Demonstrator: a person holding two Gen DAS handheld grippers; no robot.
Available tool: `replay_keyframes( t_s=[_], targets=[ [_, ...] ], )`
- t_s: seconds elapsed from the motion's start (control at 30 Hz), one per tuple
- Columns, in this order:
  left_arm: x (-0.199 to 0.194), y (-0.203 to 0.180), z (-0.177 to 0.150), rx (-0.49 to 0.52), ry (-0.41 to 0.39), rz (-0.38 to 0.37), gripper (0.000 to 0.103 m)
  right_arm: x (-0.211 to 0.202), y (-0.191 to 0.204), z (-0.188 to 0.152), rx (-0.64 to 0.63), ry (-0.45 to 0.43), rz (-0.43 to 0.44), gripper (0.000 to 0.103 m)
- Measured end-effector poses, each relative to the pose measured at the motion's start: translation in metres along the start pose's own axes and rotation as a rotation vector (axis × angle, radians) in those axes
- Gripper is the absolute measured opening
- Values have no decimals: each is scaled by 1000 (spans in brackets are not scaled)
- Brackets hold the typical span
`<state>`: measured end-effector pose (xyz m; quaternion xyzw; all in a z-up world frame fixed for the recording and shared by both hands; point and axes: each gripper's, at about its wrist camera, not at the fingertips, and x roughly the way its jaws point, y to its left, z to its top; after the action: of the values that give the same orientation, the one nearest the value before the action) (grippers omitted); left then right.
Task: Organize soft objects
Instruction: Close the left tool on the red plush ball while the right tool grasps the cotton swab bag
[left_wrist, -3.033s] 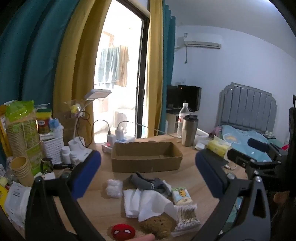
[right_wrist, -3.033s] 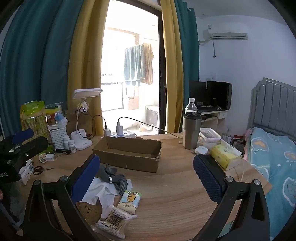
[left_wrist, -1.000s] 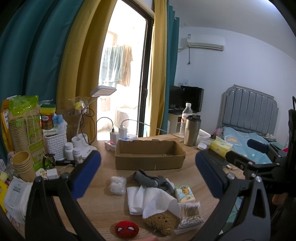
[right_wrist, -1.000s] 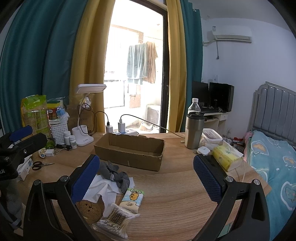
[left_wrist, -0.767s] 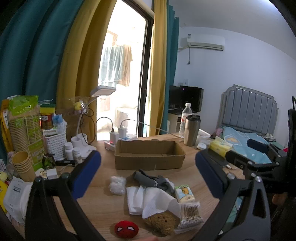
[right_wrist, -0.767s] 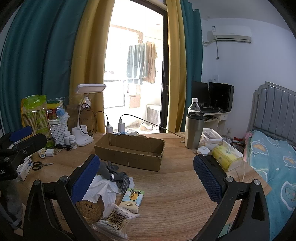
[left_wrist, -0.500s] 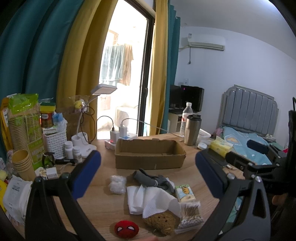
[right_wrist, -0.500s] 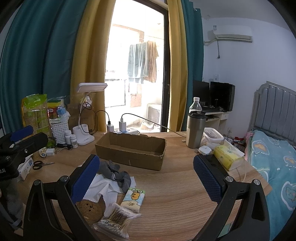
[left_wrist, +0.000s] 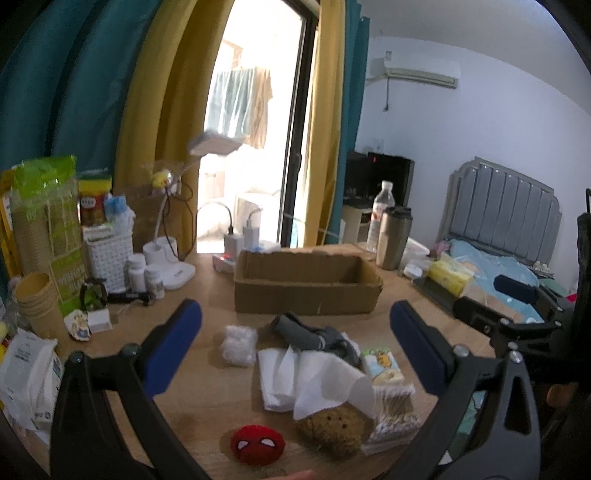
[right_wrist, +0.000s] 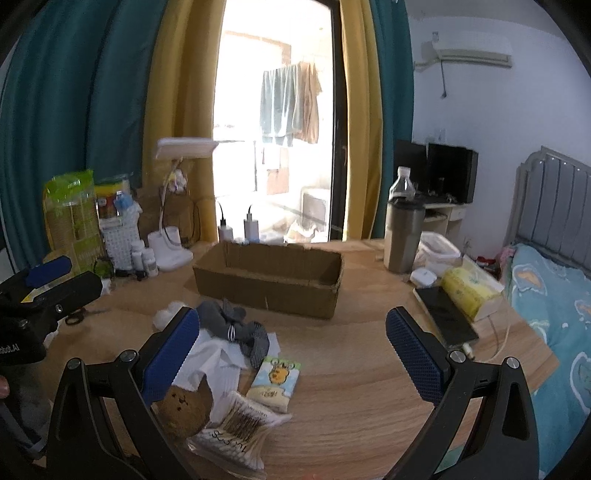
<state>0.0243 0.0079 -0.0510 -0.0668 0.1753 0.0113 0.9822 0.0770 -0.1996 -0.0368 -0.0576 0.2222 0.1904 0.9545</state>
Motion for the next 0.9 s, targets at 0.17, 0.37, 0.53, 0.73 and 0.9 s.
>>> replay_keyframes(
  t_s=[0.17,0.37,0.53,0.73,0.9],
  targets=[
    [17,3,-17,-5,69,6,103,17,2,-10,9,56,32,103],
    [34,14,-37,-27,148,33,103,32,0,-21,20,110,42,103],
    [49,25,-55,-37,252,76,103,45,-2,-34,23,175,63,103],
    [56,33,-78,-43,342,98,103,56,1,-46,24,233,99,103],
    [60,34,-88,-32,393,100,103,66,8,-58,5,297,135,103]
  ],
)
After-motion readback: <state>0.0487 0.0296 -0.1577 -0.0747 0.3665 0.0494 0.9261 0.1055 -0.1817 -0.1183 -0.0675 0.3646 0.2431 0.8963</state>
